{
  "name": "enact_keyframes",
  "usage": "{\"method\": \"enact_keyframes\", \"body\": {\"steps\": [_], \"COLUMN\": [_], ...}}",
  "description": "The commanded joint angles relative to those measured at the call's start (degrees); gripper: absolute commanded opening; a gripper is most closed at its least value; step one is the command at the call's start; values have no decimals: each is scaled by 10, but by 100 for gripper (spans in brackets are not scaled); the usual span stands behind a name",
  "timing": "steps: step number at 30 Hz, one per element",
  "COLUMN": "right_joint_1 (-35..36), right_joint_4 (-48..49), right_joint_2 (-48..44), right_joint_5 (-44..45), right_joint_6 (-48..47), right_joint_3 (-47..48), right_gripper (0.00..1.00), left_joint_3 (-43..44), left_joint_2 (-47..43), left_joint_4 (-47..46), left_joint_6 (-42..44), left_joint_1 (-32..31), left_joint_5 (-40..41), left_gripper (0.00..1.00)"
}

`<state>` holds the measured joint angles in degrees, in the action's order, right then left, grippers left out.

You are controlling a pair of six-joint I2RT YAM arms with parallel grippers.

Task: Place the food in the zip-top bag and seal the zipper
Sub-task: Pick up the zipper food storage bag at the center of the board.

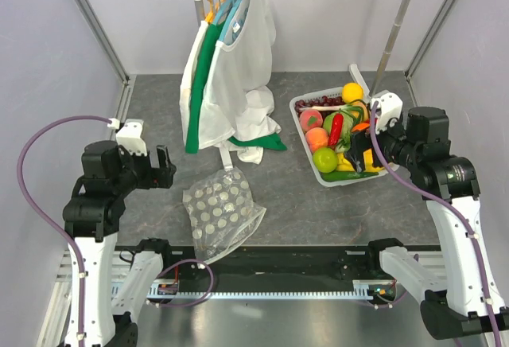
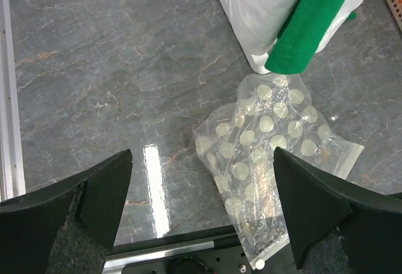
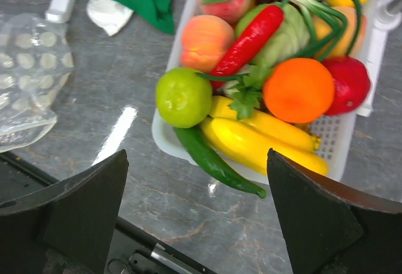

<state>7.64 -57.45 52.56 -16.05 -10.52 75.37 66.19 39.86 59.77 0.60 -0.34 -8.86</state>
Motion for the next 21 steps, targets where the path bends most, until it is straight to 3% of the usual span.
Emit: {"method": "enact_keyframes", "body": {"steps": [1,6,9,16,21], "right_joint_1": [0,18,70,246,388], "right_joint_4": [18,17,17,69,102], "right_joint_2": [15,67,102,148,186], "right_joint_5": [-119,-182,-179,-123,-44], "right_joint_6": [-44,-82,-115,-134,-178], "right_joint_3": [8,-6,-1,-2,-37], "right_gripper": [98,98,98,98,98], "left_joint_3": [4,9,9,-9,-14], "left_joint_2": [-15,-13,-20,-36,-42], "left_joint_4": [-31,-28,-30,-26,-15], "left_joint_6": [-37,-82,-95,-104,-119], "left_joint_1": [2,2,2,29,56], "left_joint_5": [2,13,12,9,-62], "left_gripper": [100,100,100,100,100]}}
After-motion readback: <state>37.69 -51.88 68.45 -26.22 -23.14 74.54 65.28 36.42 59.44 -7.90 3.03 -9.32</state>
